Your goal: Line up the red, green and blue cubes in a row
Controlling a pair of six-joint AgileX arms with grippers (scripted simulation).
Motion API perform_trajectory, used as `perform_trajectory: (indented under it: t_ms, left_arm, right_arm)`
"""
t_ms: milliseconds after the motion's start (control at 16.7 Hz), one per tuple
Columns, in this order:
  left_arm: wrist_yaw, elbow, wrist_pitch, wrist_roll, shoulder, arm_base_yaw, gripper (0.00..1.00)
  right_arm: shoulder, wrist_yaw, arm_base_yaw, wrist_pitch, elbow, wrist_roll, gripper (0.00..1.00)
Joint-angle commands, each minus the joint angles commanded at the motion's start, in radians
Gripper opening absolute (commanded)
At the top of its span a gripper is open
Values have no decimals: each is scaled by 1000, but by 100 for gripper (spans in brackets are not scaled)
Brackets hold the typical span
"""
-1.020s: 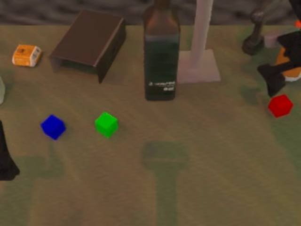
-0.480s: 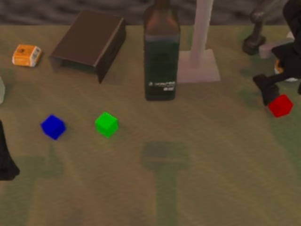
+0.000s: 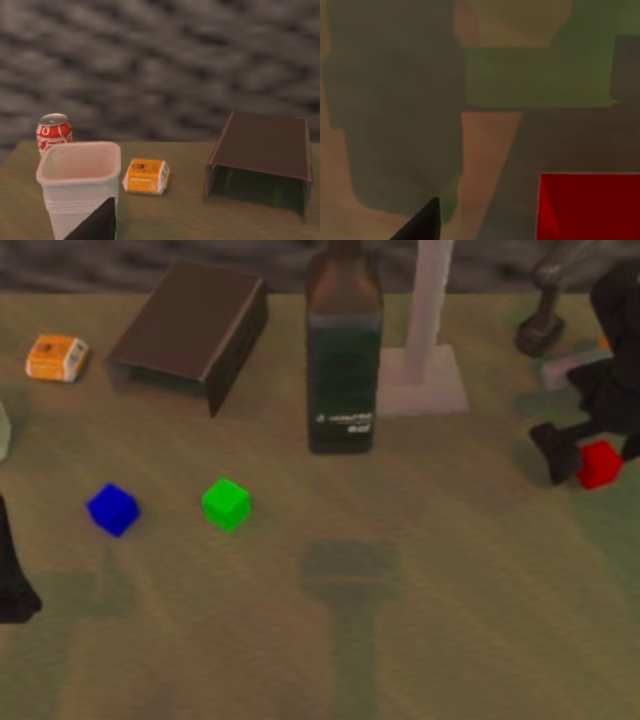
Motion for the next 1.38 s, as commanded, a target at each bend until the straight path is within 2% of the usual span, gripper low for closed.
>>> perform_trajectory:
  t_ms: [60, 840, 1320, 1380]
  left_arm:
    - [0, 0, 0, 0, 0, 0, 100]
    - [0, 0, 0, 0, 0, 0, 100]
    - [0, 0, 0, 0, 0, 0, 100]
    - [0, 0, 0, 0, 0, 0, 100]
  right_arm:
    - [0, 0, 0, 0, 0, 0, 100]
    - [0, 0, 0, 0, 0, 0, 2]
    - [0, 0, 0, 0, 0, 0, 0]
    - [-38, -10, -2, -14, 8, 7, 0]
